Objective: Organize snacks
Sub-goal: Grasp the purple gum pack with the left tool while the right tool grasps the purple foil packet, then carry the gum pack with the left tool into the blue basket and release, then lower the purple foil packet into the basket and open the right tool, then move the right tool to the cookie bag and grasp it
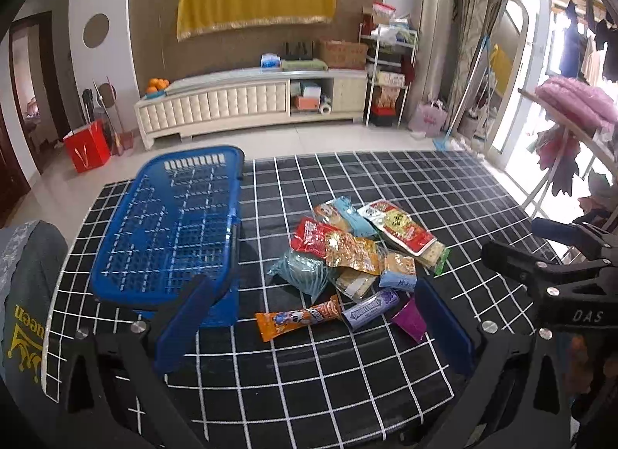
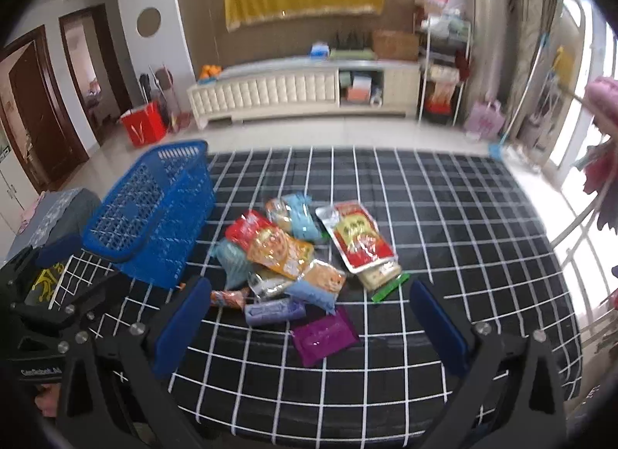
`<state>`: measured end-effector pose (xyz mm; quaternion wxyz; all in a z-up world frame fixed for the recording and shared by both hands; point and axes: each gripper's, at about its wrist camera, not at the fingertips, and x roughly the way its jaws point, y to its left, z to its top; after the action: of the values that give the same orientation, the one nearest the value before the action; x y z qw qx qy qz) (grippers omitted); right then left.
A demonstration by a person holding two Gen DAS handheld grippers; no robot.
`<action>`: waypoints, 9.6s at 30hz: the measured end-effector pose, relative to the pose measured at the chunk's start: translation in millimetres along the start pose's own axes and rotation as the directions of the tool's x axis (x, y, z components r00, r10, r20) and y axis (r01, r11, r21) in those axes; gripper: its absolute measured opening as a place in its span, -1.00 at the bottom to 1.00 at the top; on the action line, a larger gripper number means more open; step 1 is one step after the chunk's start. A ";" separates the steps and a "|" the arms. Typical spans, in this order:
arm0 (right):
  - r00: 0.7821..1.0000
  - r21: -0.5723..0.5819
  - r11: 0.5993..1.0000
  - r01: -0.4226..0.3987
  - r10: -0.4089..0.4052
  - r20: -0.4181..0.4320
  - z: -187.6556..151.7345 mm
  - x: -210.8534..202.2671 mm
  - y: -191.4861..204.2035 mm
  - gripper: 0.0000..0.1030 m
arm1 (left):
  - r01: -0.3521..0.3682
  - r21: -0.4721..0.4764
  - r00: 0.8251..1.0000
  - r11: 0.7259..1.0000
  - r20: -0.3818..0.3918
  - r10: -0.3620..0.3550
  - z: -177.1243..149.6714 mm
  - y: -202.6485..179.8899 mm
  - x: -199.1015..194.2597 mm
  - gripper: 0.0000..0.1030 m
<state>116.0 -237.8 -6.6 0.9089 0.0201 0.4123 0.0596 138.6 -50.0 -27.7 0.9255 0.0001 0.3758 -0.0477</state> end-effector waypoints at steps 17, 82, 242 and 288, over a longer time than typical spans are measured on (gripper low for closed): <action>0.942 -0.023 0.992 -0.124 0.111 -0.317 -50.6 118.7 -37.6 1.00 | 0.025 -0.003 0.973 1.000 -0.230 -0.025 -44.4 -16.2 99.9 0.96; 0.971 0.113 0.992 -0.061 0.085 -0.223 -77.7 102.8 -73.3 0.15 | 0.307 0.524 0.890 0.795 -0.453 -0.045 -51.0 -101.7 188.9 -0.28; 0.986 -0.351 0.932 -0.088 0.030 -0.167 84.1 96.2 72.2 0.82 | 0.021 0.126 0.987 0.992 -0.160 0.000 52.8 88.0 23.2 0.51; 0.907 0.184 0.982 -0.049 0.121 -0.404 -22.9 183.1 -42.0 0.15 | 0.071 0.262 0.971 0.962 -0.239 -0.006 -3.9 3.2 77.9 0.51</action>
<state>222.2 -256.8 -162.0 0.7925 0.1022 0.5975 0.0668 191.7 -53.6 -84.8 0.8645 0.1240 0.4731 -0.1162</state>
